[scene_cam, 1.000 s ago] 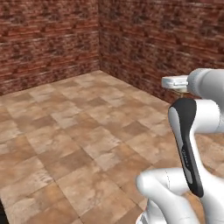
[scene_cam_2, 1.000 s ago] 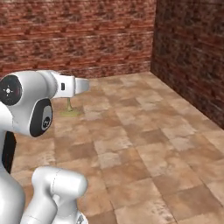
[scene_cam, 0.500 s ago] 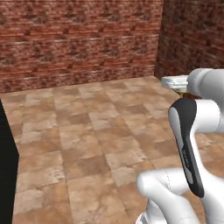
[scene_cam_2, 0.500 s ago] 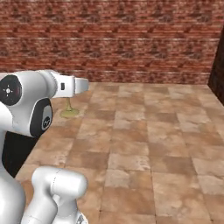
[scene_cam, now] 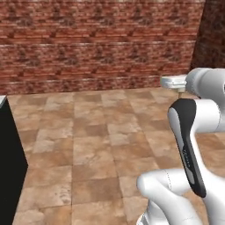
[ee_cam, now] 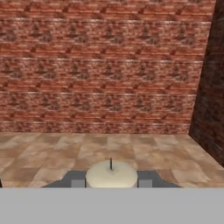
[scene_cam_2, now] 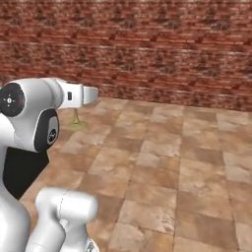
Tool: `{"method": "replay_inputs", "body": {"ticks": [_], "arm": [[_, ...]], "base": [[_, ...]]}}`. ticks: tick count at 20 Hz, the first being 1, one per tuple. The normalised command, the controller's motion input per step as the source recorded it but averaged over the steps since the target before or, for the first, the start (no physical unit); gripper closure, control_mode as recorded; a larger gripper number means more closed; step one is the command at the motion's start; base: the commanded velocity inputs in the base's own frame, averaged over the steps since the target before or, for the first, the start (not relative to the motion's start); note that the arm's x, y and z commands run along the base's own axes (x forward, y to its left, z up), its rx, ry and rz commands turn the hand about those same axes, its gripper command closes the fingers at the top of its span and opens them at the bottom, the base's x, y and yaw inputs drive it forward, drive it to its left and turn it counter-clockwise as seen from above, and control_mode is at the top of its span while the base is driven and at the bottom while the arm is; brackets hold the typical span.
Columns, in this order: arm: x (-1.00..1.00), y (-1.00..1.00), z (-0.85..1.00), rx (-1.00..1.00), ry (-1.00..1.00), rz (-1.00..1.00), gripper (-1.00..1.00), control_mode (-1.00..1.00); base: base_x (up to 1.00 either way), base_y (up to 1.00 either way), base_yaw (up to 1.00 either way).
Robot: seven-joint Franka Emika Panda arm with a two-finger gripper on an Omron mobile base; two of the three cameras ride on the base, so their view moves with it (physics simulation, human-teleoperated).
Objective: Get the candle and the liquor from the cabinet and move them to the dining counter.
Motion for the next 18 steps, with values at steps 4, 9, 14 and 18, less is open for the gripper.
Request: {"method": "replay_inputs", "body": {"ticks": [4, 9, 14, 18], "arm": [[0.00, 0.00, 0.00, 0.00, 0.00, 0.00, 1.00, 1.00], [0.00, 0.00, 0.00, 0.00, 0.00, 0.00, 1.00, 1.00], [0.00, 0.00, 0.00, 0.00, 0.00, 0.00, 1.00, 1.00], [0.00, 0.00, 0.00, 0.00, 0.00, 0.00, 1.00, 1.00]], "base": [[1.00, -0.15, 0.11], [1.00, -0.19, 0.03], [1.00, -0.22, 0.00], [1.00, -0.18, 0.00]]}}
